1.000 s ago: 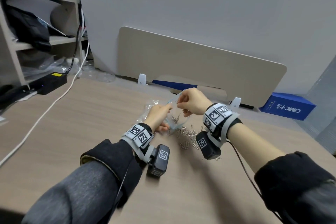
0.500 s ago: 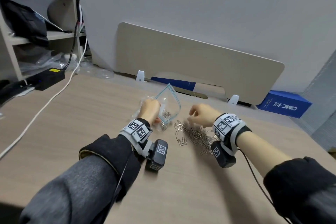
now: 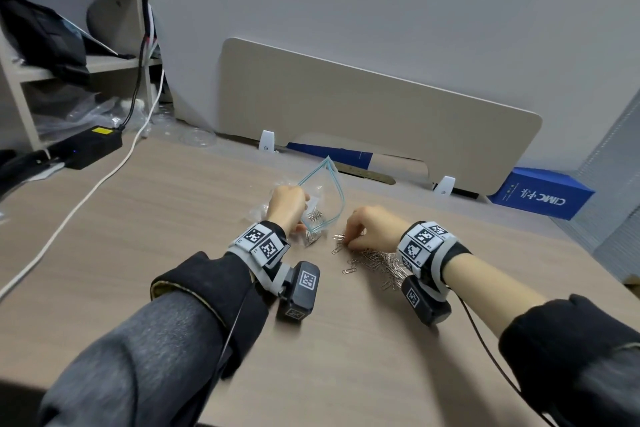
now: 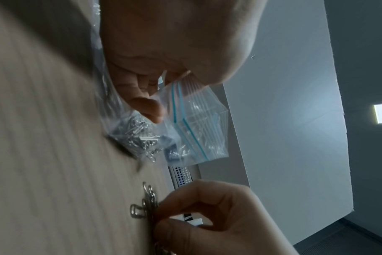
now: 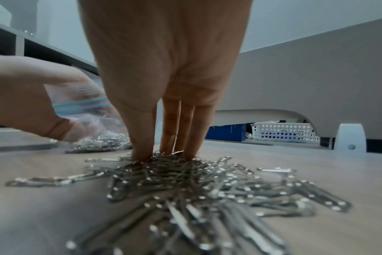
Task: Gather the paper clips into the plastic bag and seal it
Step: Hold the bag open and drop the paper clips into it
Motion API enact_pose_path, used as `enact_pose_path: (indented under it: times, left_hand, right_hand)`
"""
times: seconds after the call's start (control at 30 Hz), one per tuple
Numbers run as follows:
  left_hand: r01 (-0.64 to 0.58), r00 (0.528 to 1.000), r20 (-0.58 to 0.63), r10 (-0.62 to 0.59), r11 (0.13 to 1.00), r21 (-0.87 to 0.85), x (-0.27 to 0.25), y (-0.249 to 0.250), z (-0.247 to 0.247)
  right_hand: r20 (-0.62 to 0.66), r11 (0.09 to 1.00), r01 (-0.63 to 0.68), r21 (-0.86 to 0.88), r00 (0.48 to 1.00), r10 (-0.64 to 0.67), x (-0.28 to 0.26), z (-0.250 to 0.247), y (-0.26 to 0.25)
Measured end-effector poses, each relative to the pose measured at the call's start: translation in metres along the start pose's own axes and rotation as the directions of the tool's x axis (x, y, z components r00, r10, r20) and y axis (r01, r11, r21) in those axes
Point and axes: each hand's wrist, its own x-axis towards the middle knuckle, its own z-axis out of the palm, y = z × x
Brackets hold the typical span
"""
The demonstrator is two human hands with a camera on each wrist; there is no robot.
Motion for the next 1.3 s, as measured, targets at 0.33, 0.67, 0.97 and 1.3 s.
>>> enact_pose_path:
  times: [0.33,0.67,0.97,1.3]
  left_hand:
    - [0.006,1.000,-0.005,-0.006,1.000,-0.016,0.000,-0.001,0.002]
    - [0.014,1.000,0.022,-0.013,1.000,-0.026,0.001,-0.001,0.003]
    - [0.010,1.000,0.029,-0.009,0.999,-0.034,-0.001,-0.003,0.002]
    - [0.026,0.999,0.029,-0.025,0.999,-0.040,0.000,-0.002,0.003]
  right_hand:
    - [-0.067,0.993,0.111,0.028,0.992,-0.109,-0.010,0.005,-0.020]
    - [-0.071,0.999,-0.029,-0.029,0.997,0.027,-0.013,0.001,0.001]
    - [0.029,0.991,0.102,0.086,0.994,-0.105,-0.022,0.015,-0.024]
    - [-0.149,1.000,0.030,-0.008,0.988,-0.030,-0.010,0.007,-0.010]
